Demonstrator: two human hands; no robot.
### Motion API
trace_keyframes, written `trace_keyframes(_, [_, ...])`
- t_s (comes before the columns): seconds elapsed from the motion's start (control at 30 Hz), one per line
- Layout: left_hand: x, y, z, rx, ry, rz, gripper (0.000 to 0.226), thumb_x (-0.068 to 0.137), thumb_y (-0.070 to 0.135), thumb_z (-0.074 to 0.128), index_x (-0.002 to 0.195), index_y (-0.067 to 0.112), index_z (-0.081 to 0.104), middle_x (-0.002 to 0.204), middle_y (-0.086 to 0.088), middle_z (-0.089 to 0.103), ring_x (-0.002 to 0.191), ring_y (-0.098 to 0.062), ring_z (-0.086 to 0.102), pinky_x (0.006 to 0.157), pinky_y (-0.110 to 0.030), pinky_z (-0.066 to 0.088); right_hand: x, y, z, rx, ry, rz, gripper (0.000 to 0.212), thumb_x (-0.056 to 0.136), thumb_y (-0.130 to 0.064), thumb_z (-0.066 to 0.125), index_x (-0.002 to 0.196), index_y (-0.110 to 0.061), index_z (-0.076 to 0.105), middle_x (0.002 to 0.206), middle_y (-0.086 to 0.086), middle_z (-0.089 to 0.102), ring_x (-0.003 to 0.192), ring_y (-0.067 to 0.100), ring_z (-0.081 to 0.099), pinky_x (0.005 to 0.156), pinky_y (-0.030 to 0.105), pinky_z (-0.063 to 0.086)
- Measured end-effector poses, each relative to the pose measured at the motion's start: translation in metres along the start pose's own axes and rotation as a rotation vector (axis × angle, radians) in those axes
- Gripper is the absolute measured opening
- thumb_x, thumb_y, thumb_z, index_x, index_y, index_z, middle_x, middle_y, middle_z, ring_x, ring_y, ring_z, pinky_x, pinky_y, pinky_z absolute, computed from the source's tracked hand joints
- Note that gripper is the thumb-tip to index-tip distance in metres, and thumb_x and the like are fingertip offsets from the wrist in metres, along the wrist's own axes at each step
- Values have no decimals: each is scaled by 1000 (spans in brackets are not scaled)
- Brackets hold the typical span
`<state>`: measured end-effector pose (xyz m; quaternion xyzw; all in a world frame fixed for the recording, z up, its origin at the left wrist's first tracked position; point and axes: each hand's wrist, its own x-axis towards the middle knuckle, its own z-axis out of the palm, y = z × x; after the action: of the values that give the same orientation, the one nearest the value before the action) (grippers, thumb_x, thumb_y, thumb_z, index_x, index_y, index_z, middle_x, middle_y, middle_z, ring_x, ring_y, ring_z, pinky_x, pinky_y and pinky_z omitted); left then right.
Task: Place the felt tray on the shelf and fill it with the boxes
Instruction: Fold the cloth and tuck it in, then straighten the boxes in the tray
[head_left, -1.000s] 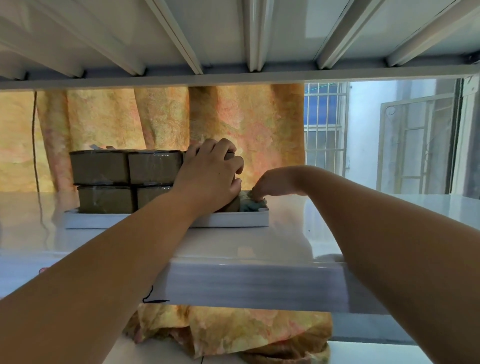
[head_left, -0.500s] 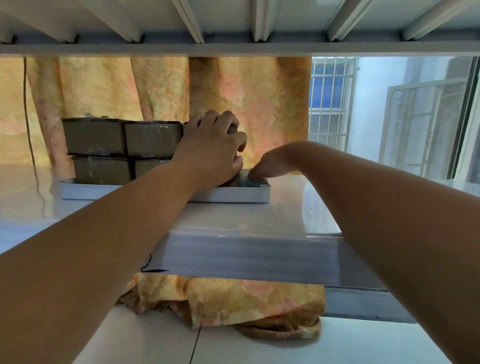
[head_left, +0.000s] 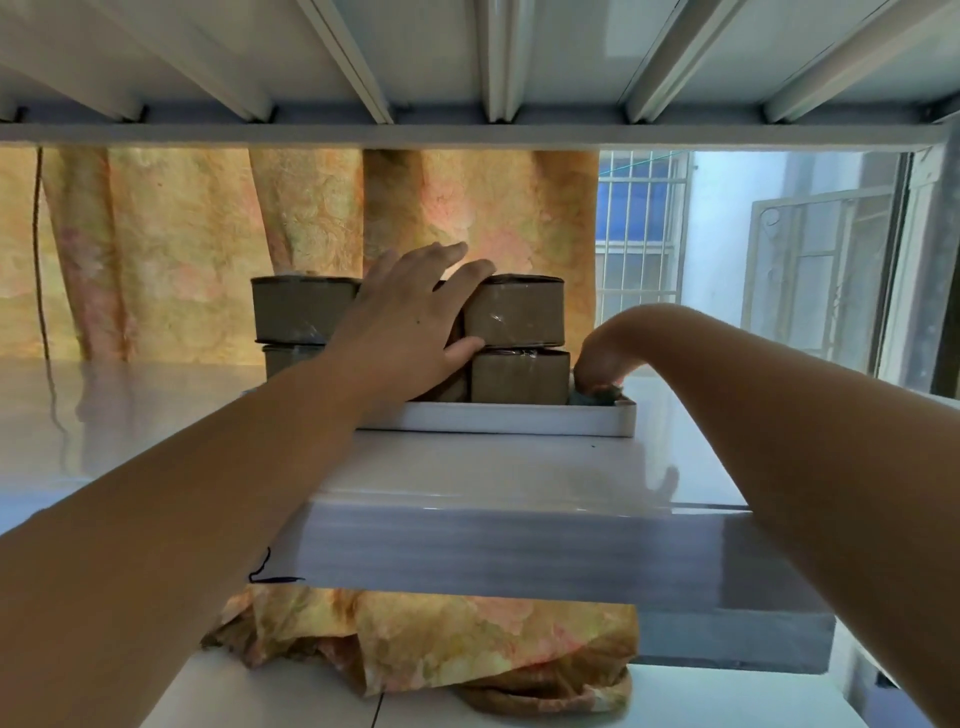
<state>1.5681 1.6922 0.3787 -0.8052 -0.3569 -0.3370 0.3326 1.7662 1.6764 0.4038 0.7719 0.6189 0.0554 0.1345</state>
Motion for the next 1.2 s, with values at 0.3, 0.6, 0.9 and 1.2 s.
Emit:
trace_keyframes(0.3, [4,-11,2,-101,228,-267,53,93,44,43,138,16,39,136,-13,52,125,-32,47,105,-48,35,-12,48,16,218,-8,124,38,90,8,42,57,-11,45,67,2,39,56,9,37,42,13,36])
trace_keyframes(0.6, [2,-21,9,-539,58,-600,54,96,49,36,135,12,42,137,-19,43,119,-29,49,88,-30,35,-8,82,33,744,222,204,23,90,-1,45,112,-2,51,106,9,46,97,23,47,49,23,32])
trace_keyframes(0.9, [-2,-28,1,-1115,-218,-953,123,67,54,74,149,28,-14,157,-9,22,136,-33,36,105,-50,38,6,88,30,1172,745,265,32,80,-6,50,106,8,60,104,21,64,96,34,62,81,35,49])
trace_keyframes(1.2, [-19,-49,5,-1082,-771,-760,137,28,34,98,144,19,27,136,-6,52,121,-23,54,105,-41,44,-1,81,33,1227,694,222,45,86,-28,56,120,3,55,108,18,66,102,31,61,91,42,49])
